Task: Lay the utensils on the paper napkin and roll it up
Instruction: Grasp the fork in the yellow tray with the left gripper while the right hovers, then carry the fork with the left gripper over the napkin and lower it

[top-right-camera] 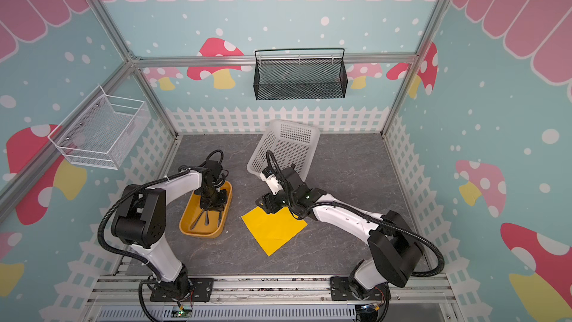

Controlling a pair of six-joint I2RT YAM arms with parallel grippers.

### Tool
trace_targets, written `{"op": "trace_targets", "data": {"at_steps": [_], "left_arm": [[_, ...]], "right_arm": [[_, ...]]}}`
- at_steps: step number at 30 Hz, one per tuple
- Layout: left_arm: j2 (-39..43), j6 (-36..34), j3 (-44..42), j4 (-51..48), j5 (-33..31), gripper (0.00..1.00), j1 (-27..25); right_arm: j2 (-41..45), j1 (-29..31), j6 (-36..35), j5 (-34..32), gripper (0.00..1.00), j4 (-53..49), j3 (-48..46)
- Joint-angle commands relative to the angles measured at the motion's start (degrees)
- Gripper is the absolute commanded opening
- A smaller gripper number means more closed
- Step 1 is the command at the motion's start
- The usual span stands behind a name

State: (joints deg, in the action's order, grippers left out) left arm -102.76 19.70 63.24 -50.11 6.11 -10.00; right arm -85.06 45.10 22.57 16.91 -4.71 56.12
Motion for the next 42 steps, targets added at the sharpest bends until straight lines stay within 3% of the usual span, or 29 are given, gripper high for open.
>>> {"op": "trace_targets", "data": {"at_steps": [1,8,20,28,35,42], "left_arm": [[-3.8,-1.0,-1.0,2.4,-0.1,0.13,-0.3],[-0.3,-0.5,-1.6,2.4,-1.3,0.02,-0.3],[10.3,0.2,-1.4,-2.5,-4.4,0.02,0.1],[19.2,1.8,0.1,-8.0,-3.2,0.02,-1.2],[26.7,7.5,3.6,-9.0,1.0,0.02,-11.2],[21.9,14.7,4.7,-3.3,3.1,0.02,-25.9]], "right_arm": [[-0.4,0.2,-0.6,-1.1,0.65,-0.4,1.5],[0.4,0.3,-0.3,-2.6,0.65,-0.7,1.2],[5.4,0.2,2.8,-13.5,0.67,0.2,-2.2],[8.5,-1.2,8.9,-17.9,0.68,0.4,-4.7],[14.3,-6.1,19.0,-12.5,0.69,4.6,-15.0],[18.0,-12.3,30.8,-5.9,0.68,8.9,-27.2]]}}
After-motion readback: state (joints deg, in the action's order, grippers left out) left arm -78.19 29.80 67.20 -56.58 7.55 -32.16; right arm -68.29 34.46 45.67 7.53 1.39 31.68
